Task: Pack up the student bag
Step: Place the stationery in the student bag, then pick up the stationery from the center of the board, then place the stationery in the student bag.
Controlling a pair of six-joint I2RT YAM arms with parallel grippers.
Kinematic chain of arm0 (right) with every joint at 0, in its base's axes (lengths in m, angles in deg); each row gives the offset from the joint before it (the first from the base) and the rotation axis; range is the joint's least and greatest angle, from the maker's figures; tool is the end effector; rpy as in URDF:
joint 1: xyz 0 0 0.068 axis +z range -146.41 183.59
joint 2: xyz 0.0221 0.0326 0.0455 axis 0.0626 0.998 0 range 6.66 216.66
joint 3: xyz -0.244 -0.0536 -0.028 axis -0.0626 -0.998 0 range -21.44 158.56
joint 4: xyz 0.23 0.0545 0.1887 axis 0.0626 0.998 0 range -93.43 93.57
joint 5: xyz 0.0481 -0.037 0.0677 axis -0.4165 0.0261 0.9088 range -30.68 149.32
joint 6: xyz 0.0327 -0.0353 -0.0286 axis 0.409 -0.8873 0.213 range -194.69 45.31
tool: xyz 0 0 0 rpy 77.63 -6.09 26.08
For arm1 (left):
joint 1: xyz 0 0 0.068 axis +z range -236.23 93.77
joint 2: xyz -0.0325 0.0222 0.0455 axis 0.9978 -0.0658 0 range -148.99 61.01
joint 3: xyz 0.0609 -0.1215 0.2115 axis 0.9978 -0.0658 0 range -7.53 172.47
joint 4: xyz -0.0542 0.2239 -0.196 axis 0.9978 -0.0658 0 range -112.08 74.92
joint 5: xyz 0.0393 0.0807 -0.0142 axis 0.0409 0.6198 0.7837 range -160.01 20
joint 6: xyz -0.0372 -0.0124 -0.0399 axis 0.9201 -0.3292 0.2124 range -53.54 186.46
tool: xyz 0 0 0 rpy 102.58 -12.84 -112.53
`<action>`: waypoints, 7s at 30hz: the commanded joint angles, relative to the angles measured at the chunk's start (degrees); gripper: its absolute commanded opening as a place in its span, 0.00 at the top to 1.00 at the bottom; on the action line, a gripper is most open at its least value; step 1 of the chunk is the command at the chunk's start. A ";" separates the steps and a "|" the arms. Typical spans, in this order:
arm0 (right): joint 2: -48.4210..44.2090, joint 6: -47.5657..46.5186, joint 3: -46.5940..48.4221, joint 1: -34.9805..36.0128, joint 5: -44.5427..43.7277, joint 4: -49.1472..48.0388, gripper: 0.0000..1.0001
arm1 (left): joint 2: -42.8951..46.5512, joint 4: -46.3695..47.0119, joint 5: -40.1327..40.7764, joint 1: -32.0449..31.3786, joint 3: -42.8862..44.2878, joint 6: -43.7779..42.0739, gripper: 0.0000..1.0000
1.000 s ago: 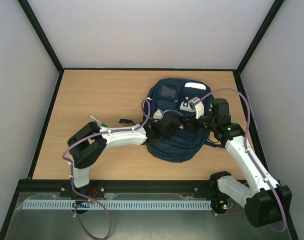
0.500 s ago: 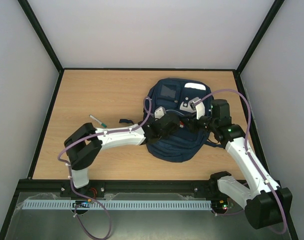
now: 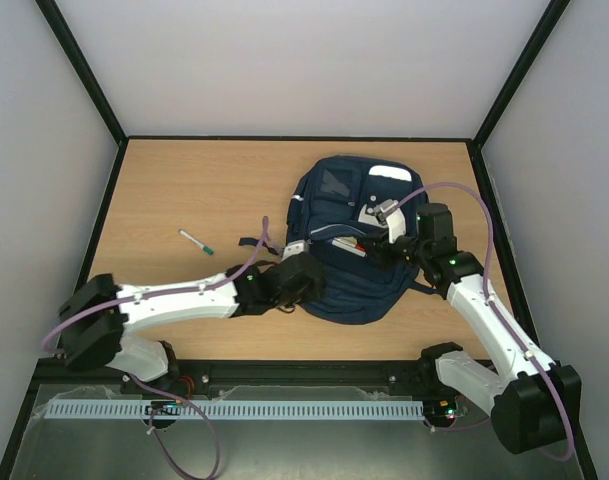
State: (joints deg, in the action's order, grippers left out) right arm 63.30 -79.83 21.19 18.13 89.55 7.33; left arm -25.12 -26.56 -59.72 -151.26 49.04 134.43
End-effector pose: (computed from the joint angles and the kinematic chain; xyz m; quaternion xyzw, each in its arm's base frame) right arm 0.2650 0.0889 0.2588 -0.2775 0.7772 0.2616 0.5006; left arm 0.1619 -0.3312 0.1913 -0.0603 0.9052 -0.3459 0.2394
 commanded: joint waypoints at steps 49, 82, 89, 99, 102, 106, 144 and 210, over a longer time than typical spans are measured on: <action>-2.93 -6.46 -4.93 -0.13 1.95 -2.65 0.99 | -19.29 -25.45 -1.64 59.32 9.99 -6.17 0.45; -2.44 -6.63 -5.02 -0.13 2.54 -2.77 0.99 | 3.13 -22.68 -4.77 39.87 -4.09 -21.54 0.88; -1.94 -6.54 -5.02 -0.13 2.82 -2.79 0.99 | 16.64 -13.24 -12.03 23.47 -8.07 -22.07 0.90; -2.06 -6.47 -5.04 -0.15 2.41 -2.90 0.99 | 16.78 -4.73 -18.66 8.51 -7.08 -24.48 0.90; -2.16 -6.53 -5.01 -0.14 2.38 -2.94 0.99 | 13.09 -3.50 -20.01 4.59 -5.42 -25.34 0.91; -2.19 -6.55 -5.04 -0.13 2.51 -2.86 0.99 | 7.46 -1.14 -21.28 1.54 -2.54 -24.15 0.91; -3.76 -6.81 -5.14 -0.16 2.32 -2.75 0.99 | -9.36 21.88 1.27 2.28 3.62 19.87 0.90; -1.01 -11.28 -0.46 -0.60 3.91 5.64 0.53 | 14.20 -15.51 22.83 -4.49 4.48 -24.12 0.36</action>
State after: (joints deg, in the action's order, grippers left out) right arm 62.34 -89.74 15.92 17.89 91.98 7.40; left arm -15.52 -36.03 -46.74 -157.82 51.43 130.99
